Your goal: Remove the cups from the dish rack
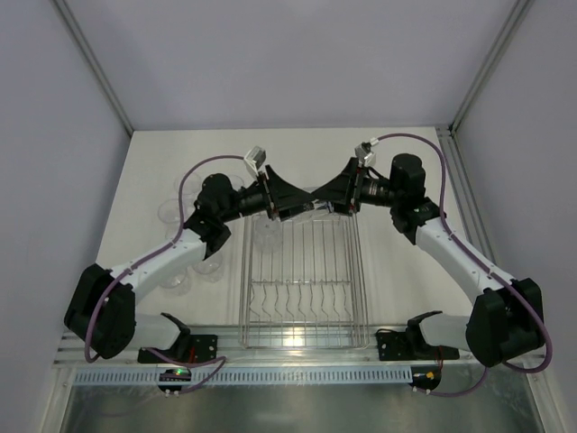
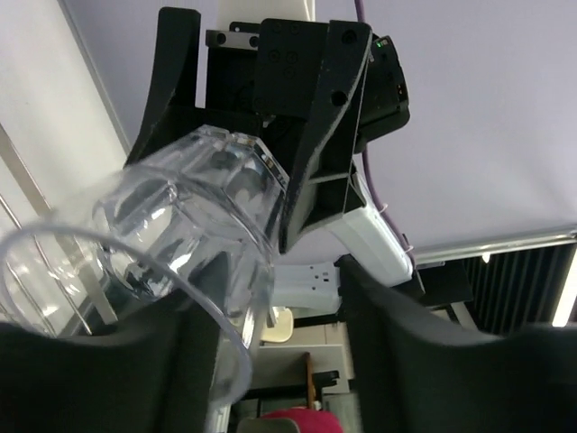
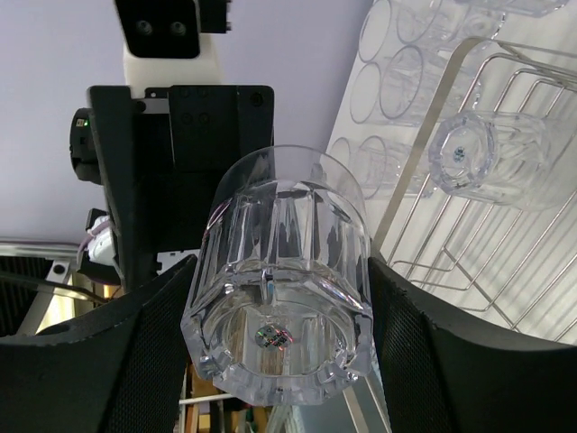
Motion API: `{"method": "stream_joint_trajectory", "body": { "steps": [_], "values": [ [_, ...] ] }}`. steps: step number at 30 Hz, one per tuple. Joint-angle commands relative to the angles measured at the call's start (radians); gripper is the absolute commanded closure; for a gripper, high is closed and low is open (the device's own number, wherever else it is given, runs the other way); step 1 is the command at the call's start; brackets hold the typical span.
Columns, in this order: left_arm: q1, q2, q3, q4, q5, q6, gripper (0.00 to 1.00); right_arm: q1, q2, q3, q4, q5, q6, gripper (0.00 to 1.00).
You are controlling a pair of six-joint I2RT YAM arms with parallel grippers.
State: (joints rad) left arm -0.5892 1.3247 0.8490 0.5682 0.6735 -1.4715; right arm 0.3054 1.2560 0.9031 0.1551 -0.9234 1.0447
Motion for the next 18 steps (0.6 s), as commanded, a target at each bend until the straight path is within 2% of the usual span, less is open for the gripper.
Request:
{"method": "stream_joint_trajectory", "body": {
  "steps": [1, 2, 4, 6, 7, 8, 10, 11, 12, 13, 15, 16, 17, 18],
  "values": [
    [-0.012, 0.037, 0.032, 0.151, -0.015, -0.050, 0.55, -0.003, -0.006, 0.016, 0.089, -0.064, 0.037, 0.95],
    [-0.014, 0.054, 0.035, 0.154, -0.017, -0.053, 0.71, -0.003, -0.006, 0.016, 0.089, -0.071, 0.037, 0.90],
    [-0.017, 0.065, 0.036, 0.163, -0.018, -0.058, 0.82, -0.003, -0.009, 0.014, 0.087, -0.075, 0.037, 0.82],
    [-0.017, 0.070, 0.036, 0.162, -0.022, -0.058, 0.94, -0.005, -0.015, 0.011, 0.087, -0.072, 0.034, 0.63],
    [-0.018, 0.070, 0.033, 0.154, -0.028, -0.053, 0.98, -0.003, -0.017, 0.013, 0.072, -0.071, 0.025, 0.54],
    [-0.018, 0.068, 0.035, 0.145, -0.032, -0.044, 1.00, -0.005, -0.018, 0.016, 0.063, -0.066, 0.015, 0.48],
    [-0.018, 0.056, 0.039, 0.101, -0.046, -0.021, 1.00, -0.005, -0.018, 0.026, 0.006, -0.049, -0.009, 0.29],
    [-0.018, 0.048, 0.038, 0.082, -0.055, -0.009, 1.00, -0.006, -0.018, 0.043, -0.027, -0.040, -0.053, 0.14],
    [-0.017, 0.041, 0.041, 0.061, -0.066, 0.028, 1.00, -0.009, -0.021, 0.052, -0.060, -0.013, -0.073, 0.04],
    [-0.012, 0.021, 0.050, -0.005, -0.077, 0.048, 1.00, -0.018, -0.027, 0.060, -0.128, 0.009, -0.096, 0.00],
    [0.006, -0.001, 0.076, -0.110, -0.116, 0.146, 1.00, -0.034, -0.043, 0.077, -0.208, 0.085, -0.165, 0.00],
    [0.012, -0.025, 0.128, -0.275, -0.142, 0.201, 1.00, -0.043, -0.056, 0.082, -0.283, 0.115, -0.190, 0.00],
    [0.018, -0.033, 0.166, -0.392, -0.238, 0.253, 1.00, -0.048, -0.063, 0.101, -0.323, 0.145, -0.221, 0.00],
    [0.028, -0.036, 0.208, -0.639, -0.294, 0.374, 1.00, -0.048, -0.064, 0.123, -0.380, 0.199, -0.323, 0.00]
  ]
}}
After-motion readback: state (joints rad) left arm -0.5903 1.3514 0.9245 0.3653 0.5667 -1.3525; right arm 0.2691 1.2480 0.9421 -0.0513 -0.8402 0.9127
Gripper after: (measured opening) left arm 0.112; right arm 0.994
